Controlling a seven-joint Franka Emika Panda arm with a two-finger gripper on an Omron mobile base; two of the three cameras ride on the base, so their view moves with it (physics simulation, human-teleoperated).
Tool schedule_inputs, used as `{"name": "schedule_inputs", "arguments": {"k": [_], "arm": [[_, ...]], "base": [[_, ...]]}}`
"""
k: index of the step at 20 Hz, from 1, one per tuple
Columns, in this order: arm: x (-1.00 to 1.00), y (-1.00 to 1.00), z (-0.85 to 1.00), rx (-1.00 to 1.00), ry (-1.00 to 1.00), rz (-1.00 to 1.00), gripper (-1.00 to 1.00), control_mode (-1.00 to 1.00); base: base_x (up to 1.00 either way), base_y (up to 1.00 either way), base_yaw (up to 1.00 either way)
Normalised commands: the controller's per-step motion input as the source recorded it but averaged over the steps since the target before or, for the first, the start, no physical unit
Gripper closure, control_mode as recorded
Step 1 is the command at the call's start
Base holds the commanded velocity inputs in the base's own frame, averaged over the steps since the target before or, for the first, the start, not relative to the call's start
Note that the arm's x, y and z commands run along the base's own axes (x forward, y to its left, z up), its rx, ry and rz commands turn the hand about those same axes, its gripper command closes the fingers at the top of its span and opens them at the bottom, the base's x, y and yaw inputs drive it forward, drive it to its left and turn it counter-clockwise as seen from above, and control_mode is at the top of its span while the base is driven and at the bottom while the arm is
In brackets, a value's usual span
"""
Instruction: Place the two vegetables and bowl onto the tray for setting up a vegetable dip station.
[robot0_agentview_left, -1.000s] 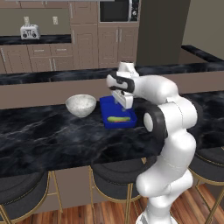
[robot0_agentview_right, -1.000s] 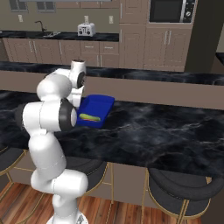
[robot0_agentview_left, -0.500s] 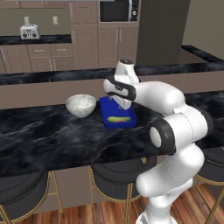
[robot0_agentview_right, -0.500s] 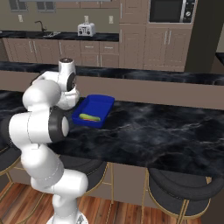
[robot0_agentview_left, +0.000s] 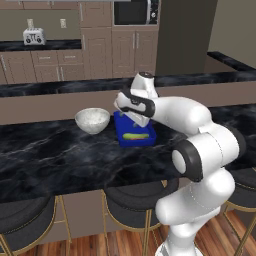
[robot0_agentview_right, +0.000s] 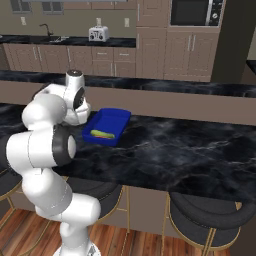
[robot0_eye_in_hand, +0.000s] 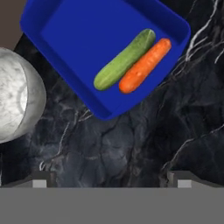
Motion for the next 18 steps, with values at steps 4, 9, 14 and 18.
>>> {"name": "schedule_inputs", "arguments": {"k": [4, 9, 14, 18], "arm": [[0.19, 0.04, 0.14, 0.00, -0.02, 0.11, -1.00, -1.00], [0.26, 0.15, 0.02, 0.00, 0.00, 0.07, -1.00, -1.00], [0.17, 0.29, 0.00, 0.00, -0.02, 0.01, -1.00, -1.00], [0.14, 0.16, 0.00, -0.01, -0.02, 0.00, -1.00, -1.00]], "base": [[0.00, 0.00, 0.00], [0.00, 0.00, 0.00], [0.00, 0.00, 0.00], [0.00, 0.00, 0.00]]}}
